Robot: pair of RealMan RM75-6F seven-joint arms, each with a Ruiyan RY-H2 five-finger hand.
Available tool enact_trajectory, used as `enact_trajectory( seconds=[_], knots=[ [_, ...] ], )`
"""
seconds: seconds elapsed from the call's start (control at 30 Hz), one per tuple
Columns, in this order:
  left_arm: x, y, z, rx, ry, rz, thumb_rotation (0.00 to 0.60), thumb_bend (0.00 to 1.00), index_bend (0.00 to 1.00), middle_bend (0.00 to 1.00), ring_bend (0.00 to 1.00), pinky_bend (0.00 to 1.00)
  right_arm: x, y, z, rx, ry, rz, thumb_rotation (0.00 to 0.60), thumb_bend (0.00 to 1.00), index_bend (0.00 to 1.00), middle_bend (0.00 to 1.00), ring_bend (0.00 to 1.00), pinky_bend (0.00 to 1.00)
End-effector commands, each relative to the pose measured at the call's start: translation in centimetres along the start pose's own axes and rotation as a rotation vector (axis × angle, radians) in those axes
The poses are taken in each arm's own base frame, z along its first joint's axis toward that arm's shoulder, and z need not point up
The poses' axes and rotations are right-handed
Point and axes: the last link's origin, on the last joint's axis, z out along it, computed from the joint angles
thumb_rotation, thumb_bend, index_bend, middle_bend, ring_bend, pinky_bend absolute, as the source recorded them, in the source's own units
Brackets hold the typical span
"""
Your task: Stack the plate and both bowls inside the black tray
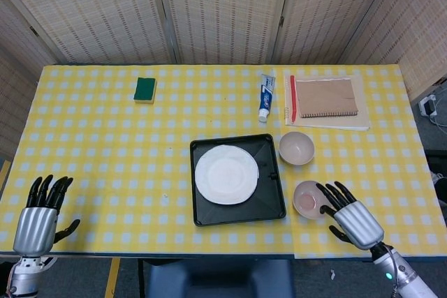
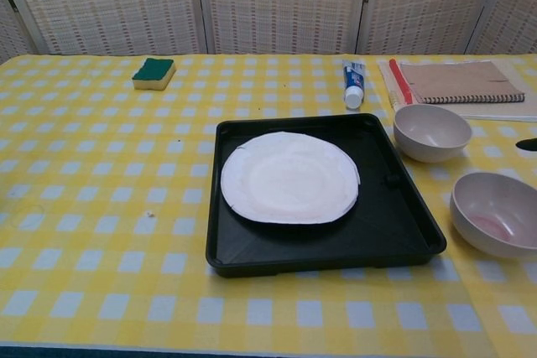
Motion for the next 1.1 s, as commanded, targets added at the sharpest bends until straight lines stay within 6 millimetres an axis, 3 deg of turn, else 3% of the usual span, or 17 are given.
enact_trajectory(
  seconds=[0.03,0.3,0.53,0.87,1.1],
  knots=[
    [0.1,0.0,-0.2,-0.002,-0.009,0.004,0.600,0.18,0.12,0.17,0.05,0.00,-0.4,-0.6,1.0,0.021,-0.011,-0.027,0.600,0.34,0.43,0.00,0.00,0.00],
    [0.0,-0.1,-0.3,0.002,-0.045,-0.001,0.600,0.20,0.11,0.17,0.05,0.00,-1.2,-0.5,2.1,0.000,-0.032,-0.017,0.600,0.34,0.44,0.00,0.00,0.00],
    [-0.2,0.0,-0.2,-0.002,-0.079,-0.005,0.600,0.28,0.08,0.18,0.06,0.00,-1.8,-0.3,3.2,-0.020,-0.041,-0.030,0.600,0.36,0.49,0.00,0.00,0.00],
    [-0.1,0.0,-0.4,-0.022,-0.143,-0.014,0.600,0.45,0.02,0.20,0.04,0.00,-2.4,-0.2,4.3,-0.040,-0.045,-0.083,0.600,0.46,0.58,0.00,0.00,0.00],
    [0.0,0.0,-0.3,-0.024,-0.124,-0.018,0.600,0.46,0.01,0.20,0.03,0.00,-0.8,-0.3,3.5,-0.042,0.043,-0.079,0.600,0.46,0.59,0.00,0.00,0.00]
  ],
)
